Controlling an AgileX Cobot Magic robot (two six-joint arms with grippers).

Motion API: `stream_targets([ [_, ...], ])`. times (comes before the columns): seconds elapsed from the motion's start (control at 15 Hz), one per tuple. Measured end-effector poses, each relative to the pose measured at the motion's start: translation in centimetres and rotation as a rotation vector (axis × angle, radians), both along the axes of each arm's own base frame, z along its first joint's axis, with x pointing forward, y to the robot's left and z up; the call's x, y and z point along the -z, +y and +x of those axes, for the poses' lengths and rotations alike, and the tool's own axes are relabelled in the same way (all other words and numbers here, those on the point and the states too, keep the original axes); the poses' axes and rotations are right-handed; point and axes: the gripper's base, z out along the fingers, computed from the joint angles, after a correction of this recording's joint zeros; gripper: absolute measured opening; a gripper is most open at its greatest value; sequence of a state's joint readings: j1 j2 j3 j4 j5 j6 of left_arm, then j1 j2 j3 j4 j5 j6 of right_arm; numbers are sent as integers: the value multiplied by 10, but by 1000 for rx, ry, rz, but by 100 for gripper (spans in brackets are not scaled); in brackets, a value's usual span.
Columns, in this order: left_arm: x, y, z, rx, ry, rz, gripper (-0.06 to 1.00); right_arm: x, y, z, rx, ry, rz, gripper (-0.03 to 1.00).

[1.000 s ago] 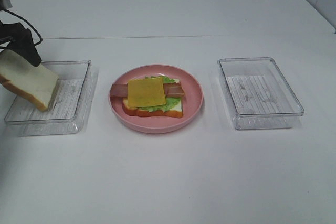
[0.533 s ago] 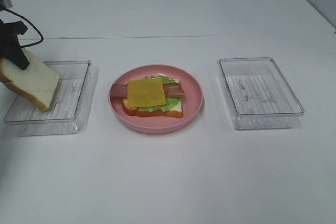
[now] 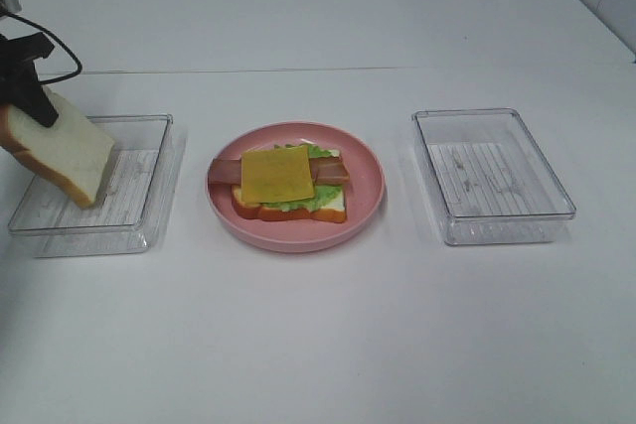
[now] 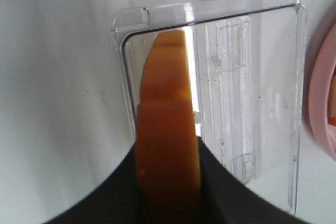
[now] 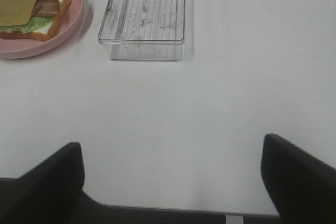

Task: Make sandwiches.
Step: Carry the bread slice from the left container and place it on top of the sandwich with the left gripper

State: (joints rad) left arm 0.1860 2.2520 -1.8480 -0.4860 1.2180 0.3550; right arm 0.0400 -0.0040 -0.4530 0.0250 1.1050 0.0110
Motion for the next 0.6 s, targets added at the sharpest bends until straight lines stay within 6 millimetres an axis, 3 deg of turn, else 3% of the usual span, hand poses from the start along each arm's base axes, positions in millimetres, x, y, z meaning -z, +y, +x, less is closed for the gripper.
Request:
stream_targets([
  [0.13,-31,-3,-5,0,-59,-13,18,0,0,0,0,0,0,88],
  [0.2,-64,-6,-11,-9,-138,-19,18,0,0,0,0,0,0,88],
  [0.33,-97,-12,-20,-9,-216,-39,18,0,0,0,0,0,0,88],
  [0.53,-120,-47,-25,44,-269,-106,18,0,0,0,0,0,0,88],
  [0.6,-121,-71,-25,90,-270,-145,18,0,0,0,0,0,0,88],
])
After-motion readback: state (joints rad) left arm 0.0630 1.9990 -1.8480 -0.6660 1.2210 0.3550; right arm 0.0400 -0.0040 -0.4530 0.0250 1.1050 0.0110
